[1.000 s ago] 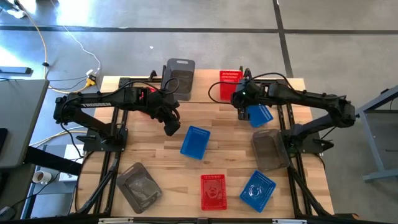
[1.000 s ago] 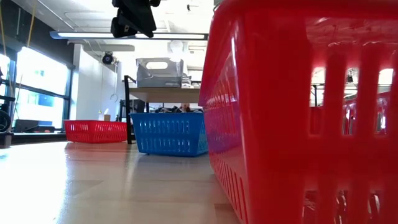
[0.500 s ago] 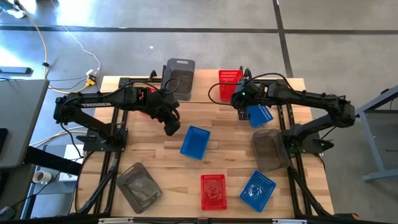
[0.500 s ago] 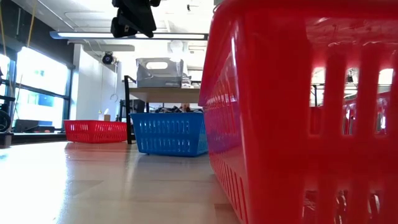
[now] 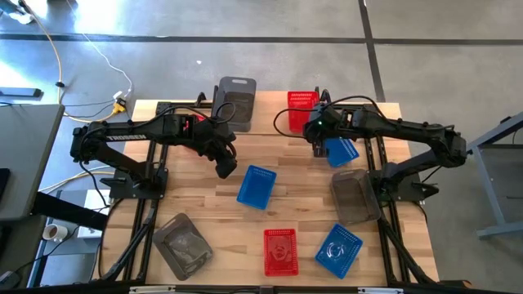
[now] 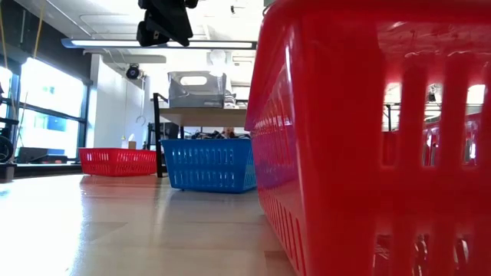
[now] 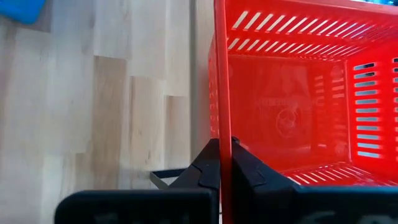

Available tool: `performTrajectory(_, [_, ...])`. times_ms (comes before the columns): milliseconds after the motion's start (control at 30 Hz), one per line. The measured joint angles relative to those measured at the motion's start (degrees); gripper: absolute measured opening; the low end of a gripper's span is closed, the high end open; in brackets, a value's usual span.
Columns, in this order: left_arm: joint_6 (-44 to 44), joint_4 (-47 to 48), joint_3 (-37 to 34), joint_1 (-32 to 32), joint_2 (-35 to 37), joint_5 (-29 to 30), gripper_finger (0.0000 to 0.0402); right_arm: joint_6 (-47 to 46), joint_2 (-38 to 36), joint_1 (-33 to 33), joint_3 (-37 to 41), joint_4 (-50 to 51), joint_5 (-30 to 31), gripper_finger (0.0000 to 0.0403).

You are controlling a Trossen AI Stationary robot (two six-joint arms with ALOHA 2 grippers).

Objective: Stack baskets on shelf by color
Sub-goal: Put the middle red bin on the shelf

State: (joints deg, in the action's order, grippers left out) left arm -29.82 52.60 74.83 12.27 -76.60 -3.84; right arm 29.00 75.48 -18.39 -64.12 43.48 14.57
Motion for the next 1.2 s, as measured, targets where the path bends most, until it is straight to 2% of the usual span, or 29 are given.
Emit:
performTrajectory(267, [0.0, 0.0, 0.0, 0.0, 0.0, -0.02, 0.0071, 2.83, -0.02, -0.02, 0.02, -0.02, -1.05, 0.0])
performTrajectory(600, [0.0, 0.0, 0.0, 0.0, 0.0, -0.02, 0.0071, 0.86, -0.02, -1.29, 0.02, -0.07, -1.08, 0.0003])
performTrajectory(933, [0.0, 0.02, 0.0, 0.0, 0.0, -0.02, 0.0071, 1.02, -0.02, -1.25, 0.04, -0.52, -0.56, 0.0066])
performTrajectory(1033, [0.0, 0.02, 0.0, 0.0, 0.0, -0.02, 0.0071, 1.04, -0.05, -1.22, 0.04, -1.42, 2.02, 0.0074])
performTrajectory(1200, [0.0, 0.02, 0.0, -0.11, 0.0, -0.02, 0.0071, 0.63, -0.24, -1.22, -1.79, -1.19, 1.46, 0.0075])
